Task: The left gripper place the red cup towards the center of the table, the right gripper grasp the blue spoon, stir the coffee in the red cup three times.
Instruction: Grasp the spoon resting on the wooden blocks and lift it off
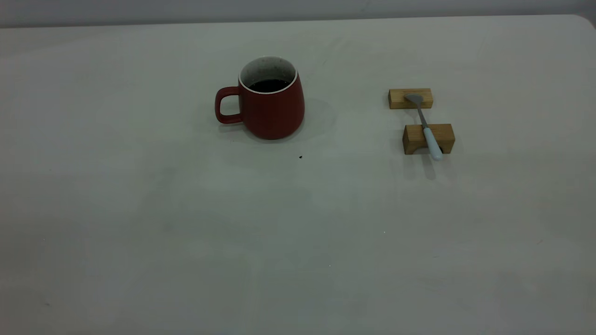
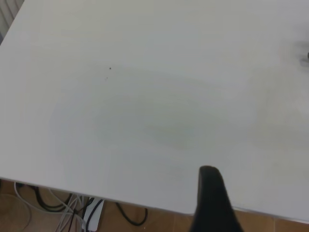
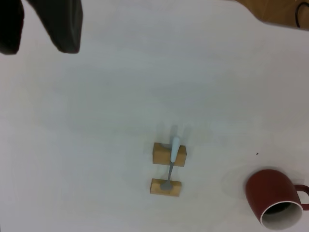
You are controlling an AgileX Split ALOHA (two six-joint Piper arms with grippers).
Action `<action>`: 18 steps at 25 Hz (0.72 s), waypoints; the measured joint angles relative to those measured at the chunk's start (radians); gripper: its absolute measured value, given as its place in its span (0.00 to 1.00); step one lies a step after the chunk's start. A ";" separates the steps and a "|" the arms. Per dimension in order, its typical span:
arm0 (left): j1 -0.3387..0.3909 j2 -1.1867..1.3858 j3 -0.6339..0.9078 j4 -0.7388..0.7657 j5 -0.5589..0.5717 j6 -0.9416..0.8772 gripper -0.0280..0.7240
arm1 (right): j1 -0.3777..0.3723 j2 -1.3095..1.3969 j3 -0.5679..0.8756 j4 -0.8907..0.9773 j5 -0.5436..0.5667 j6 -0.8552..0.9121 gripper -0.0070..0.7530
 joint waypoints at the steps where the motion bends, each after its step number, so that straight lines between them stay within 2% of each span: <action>1: -0.007 0.000 0.000 0.000 0.000 0.000 0.77 | 0.000 0.000 0.000 0.000 0.000 0.000 0.32; 12: -0.016 0.000 0.000 0.000 0.000 -0.001 0.77 | 0.000 0.000 0.000 0.005 0.000 0.000 0.32; 18: -0.016 0.000 0.000 0.000 0.000 -0.001 0.77 | 0.000 0.000 0.000 0.089 -0.001 0.000 0.32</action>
